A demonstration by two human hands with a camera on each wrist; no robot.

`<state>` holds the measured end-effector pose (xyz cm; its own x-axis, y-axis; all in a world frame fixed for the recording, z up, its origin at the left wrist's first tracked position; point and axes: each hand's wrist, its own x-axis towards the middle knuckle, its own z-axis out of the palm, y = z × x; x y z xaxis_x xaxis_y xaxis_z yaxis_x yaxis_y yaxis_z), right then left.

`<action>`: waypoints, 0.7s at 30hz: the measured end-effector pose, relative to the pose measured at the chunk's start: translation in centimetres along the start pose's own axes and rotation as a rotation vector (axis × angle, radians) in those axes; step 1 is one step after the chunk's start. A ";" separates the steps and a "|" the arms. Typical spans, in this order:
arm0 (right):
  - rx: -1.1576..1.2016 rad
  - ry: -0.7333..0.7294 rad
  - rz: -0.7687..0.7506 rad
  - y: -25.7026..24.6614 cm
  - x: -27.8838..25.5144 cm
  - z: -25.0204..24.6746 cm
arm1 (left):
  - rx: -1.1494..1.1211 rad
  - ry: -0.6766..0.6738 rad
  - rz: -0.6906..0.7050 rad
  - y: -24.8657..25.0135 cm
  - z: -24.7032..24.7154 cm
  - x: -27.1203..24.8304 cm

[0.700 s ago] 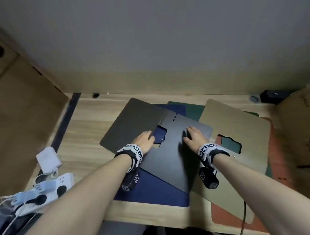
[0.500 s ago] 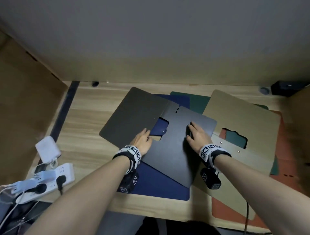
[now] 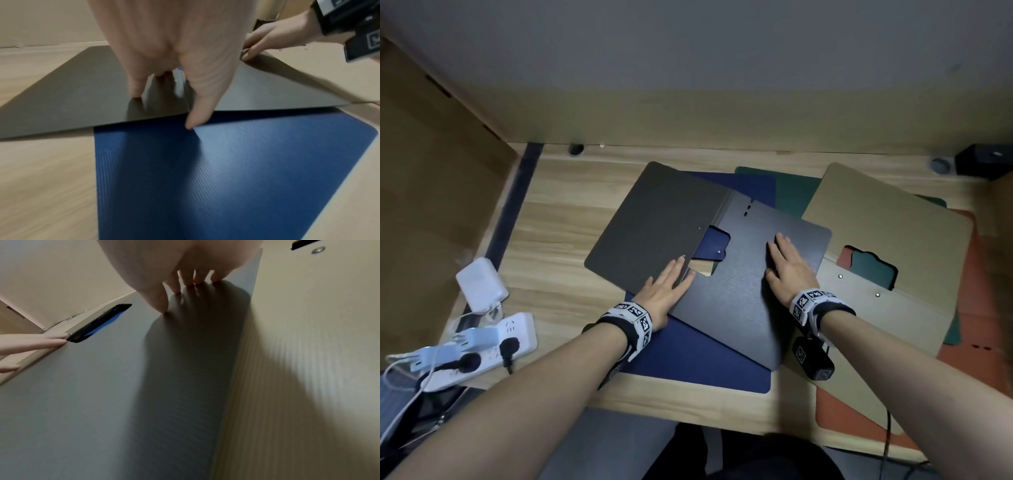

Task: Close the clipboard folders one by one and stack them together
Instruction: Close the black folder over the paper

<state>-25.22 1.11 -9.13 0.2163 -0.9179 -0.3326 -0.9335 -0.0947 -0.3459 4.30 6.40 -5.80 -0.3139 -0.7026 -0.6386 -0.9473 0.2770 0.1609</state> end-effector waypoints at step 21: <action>0.052 -0.047 0.022 -1.3 -1.8 0.6 | 0.485 0.077 -0.001 0.0 0.1 -0.7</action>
<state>-24.25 3.11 -8.62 0.2104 -0.9005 -0.3806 -0.9222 -0.0536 -0.3830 4.53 6.93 -5.41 -0.3343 -0.7444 -0.5780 -0.8142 0.5370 -0.2206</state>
